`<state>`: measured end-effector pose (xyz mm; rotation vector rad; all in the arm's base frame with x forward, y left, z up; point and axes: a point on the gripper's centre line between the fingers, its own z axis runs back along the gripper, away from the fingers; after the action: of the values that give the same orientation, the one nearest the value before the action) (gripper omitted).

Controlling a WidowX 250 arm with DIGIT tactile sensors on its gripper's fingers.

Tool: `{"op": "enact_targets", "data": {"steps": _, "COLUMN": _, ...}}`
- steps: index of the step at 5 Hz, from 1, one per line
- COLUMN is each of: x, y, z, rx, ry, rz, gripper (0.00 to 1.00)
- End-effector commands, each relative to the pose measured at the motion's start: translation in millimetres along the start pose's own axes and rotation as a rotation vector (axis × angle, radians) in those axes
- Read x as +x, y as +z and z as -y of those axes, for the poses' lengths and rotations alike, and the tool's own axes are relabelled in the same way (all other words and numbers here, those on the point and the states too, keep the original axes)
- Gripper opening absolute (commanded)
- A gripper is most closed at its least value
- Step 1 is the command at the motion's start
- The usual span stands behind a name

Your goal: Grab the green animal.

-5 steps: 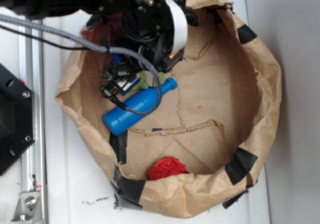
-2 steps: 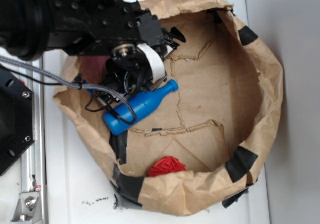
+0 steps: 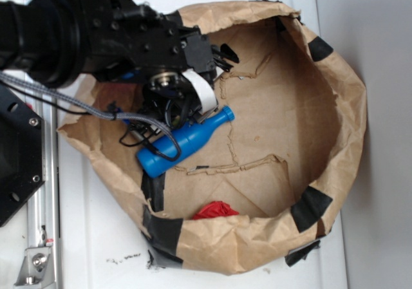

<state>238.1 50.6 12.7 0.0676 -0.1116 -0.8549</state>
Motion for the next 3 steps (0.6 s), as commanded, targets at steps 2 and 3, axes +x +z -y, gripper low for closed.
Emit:
{"op": "enact_targets", "data": {"steps": 2, "x": -3.3, "y": 1.2, "z": 0.5, "rx": -0.015, "ry": 0.047, "rz": 0.010, "gripper": 0.00}}
{"op": "enact_targets", "data": {"steps": 3, "x": -3.3, "y": 5.8, "z": -1.4, "rx": -0.018, "ry": 0.066, "rz": 0.014, "gripper": 0.00}}
